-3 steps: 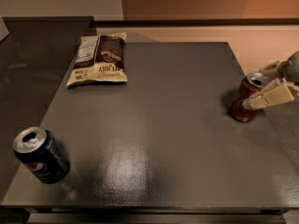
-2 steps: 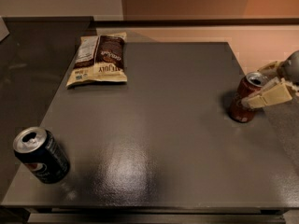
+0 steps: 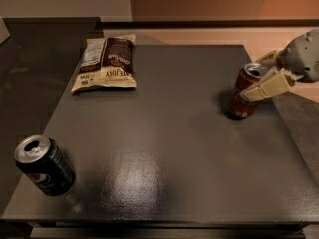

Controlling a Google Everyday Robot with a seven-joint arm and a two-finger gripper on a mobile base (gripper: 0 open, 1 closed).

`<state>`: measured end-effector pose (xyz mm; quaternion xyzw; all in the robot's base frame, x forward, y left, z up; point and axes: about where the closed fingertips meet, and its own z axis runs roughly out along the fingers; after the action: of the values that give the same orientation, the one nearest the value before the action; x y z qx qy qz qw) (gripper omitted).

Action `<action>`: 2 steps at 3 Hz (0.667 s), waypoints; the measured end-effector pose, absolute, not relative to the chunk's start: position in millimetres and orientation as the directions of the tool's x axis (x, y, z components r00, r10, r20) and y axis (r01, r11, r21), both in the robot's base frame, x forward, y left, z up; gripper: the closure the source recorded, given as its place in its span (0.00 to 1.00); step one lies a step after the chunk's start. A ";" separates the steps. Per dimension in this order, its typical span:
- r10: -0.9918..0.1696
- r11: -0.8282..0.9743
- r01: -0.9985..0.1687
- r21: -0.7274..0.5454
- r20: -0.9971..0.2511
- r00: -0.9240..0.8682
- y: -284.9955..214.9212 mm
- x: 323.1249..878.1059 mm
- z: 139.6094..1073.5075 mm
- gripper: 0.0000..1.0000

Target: Move coke can near brown chip bag

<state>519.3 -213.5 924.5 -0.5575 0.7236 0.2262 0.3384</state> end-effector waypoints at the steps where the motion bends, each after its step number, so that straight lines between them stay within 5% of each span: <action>1: -0.660 0.262 -0.964 -0.055 -0.738 -0.138 -189.4 544.8 932.4 1.00; 2: -0.667 0.252 -0.966 -0.052 -0.733 -0.134 -162.3 575.2 939.1 1.00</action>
Offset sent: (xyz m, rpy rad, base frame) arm 0.0960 0.0838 0.0257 -0.0269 0.0066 0.0321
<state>575.2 -162.3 939.1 -0.5684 0.7185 0.2257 0.3312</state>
